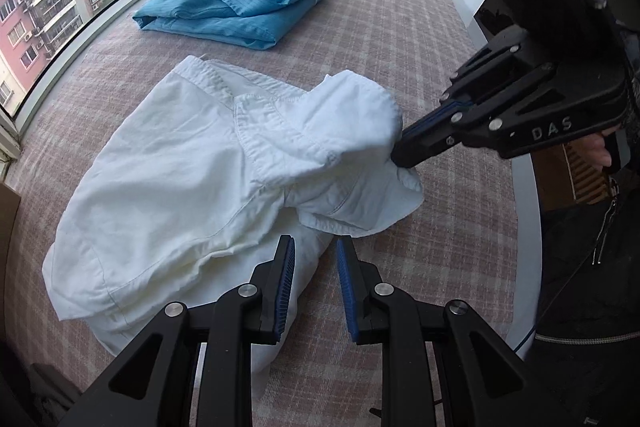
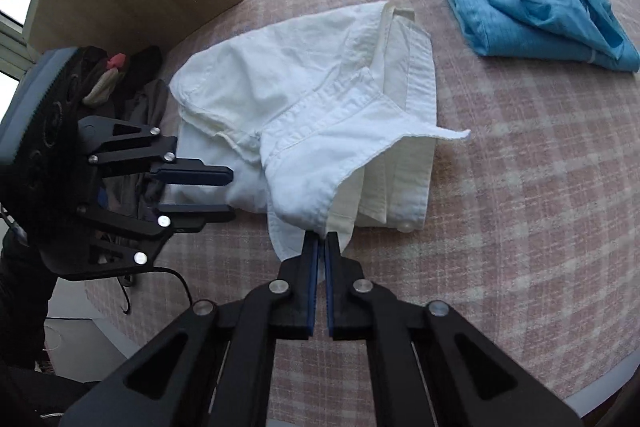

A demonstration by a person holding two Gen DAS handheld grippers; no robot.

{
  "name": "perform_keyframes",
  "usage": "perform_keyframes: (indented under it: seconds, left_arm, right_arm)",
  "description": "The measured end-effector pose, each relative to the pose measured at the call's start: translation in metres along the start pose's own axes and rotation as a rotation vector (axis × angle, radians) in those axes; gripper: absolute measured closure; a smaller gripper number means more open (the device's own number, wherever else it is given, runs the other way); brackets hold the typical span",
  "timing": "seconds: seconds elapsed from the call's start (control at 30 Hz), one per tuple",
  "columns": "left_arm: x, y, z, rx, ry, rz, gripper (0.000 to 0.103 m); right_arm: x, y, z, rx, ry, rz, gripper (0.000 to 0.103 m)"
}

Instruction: Fold clothes

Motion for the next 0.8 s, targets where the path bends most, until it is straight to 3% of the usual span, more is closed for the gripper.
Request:
perform_keyframes:
  seconds: [0.17,0.43,0.6,0.7,0.77,0.8]
  left_arm:
    - [0.002,-0.015,-0.009,-0.052,-0.018,0.036,0.082]
    - [-0.003,-0.014,-0.03,0.058,-0.071,0.159,0.082]
    - [0.001,-0.039,-0.039,0.023,-0.105,0.194,0.077]
    - [-0.001,-0.037,-0.037,0.035,-0.095,0.189,0.075]
    - [-0.001,-0.028,-0.039,0.076,-0.098,0.183,0.075]
    - [-0.001,-0.023,-0.04,0.099,-0.102,0.181,0.076]
  right_arm:
    - [0.026,0.016,-0.032,0.032,-0.039,-0.037,0.1]
    - [0.043,0.04,-0.082,0.109,-0.075,-0.046,0.1]
    - [0.046,0.038,-0.09,0.091,-0.079,-0.061,0.1]
    - [0.053,0.034,-0.082,0.042,-0.072,-0.139,0.099]
    - [0.065,0.025,-0.071,0.001,-0.084,-0.178,0.096]
    - [0.072,0.019,-0.065,-0.019,-0.101,-0.189,0.088]
Point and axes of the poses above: each gripper's, at about its wrist camera, not at the fingertips, and x roughly against the way its jaws point, y to its left, z to its underside, the point moved 10 cm from there along -x, roughly the way its jaws point, and after that the axes turned 4 degrees about x, right-handed, at the moved point
